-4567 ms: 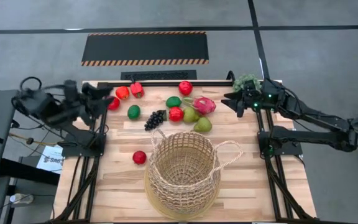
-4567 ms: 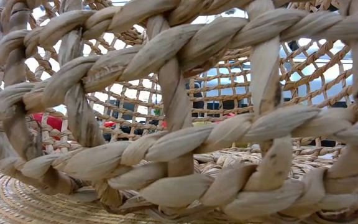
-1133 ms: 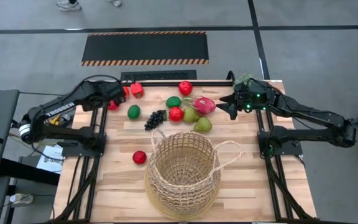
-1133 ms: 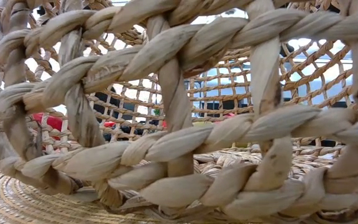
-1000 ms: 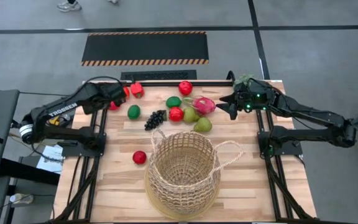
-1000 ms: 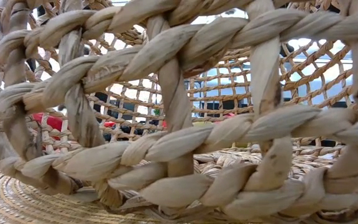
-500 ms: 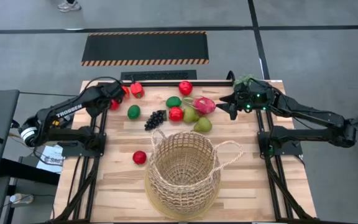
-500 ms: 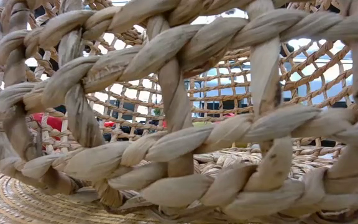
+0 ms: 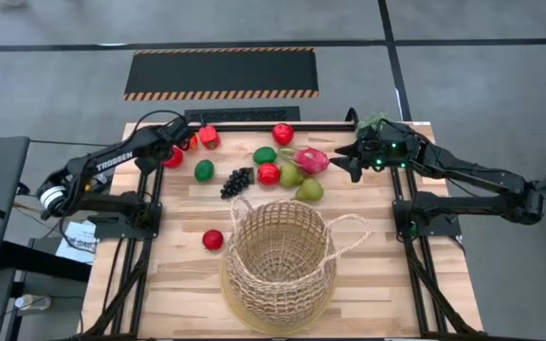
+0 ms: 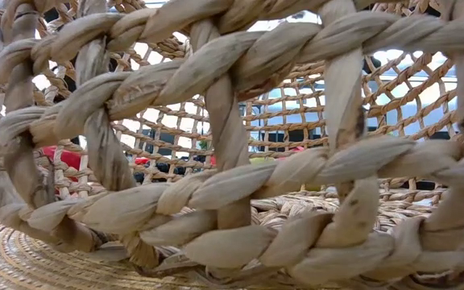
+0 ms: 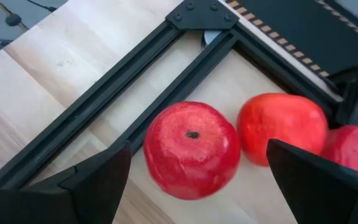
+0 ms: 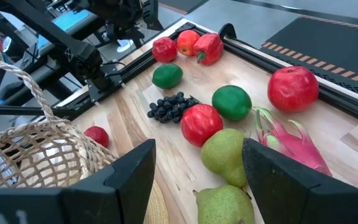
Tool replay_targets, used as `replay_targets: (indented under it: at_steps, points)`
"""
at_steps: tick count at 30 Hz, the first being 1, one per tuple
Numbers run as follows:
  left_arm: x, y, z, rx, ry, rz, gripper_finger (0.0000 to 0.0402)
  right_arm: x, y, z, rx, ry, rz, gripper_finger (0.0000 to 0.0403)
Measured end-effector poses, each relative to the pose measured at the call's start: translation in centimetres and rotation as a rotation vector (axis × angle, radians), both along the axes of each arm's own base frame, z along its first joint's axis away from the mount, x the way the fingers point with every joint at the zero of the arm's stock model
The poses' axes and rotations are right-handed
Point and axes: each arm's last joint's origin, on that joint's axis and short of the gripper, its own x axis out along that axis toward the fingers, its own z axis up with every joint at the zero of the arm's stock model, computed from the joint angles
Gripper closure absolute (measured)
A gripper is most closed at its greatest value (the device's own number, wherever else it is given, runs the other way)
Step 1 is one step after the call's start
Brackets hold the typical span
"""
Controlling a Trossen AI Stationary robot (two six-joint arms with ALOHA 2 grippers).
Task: Build produce basket
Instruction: Put the apple into the basket
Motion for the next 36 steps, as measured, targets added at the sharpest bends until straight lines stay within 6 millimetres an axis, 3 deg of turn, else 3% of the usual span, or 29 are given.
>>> replay_targets:
  at_steps: [6,14,24,36]
  points:
    - [0.3,0.7,-1.2,-0.046,0.041,0.012,0.0042,0.0,0.0,0.0,-0.003,0.001,0.001,0.0141]
    - [0.4,1.3,-3.7,-0.049,-0.029,0.042,0.0042,0.0,0.0,0.0,-0.003,0.001,0.001,0.0141]
    - [0.2,1.1,-4.7,-0.033,-0.027,0.044,0.0044,0.0,0.0,0.0,-0.003,0.0,0.0,0.0141]
    - [0.2,1.1,-4.7,-0.035,-0.025,0.05,0.0117,0.0,0.0,0.0,0.0,0.0,-0.002,0.0142]
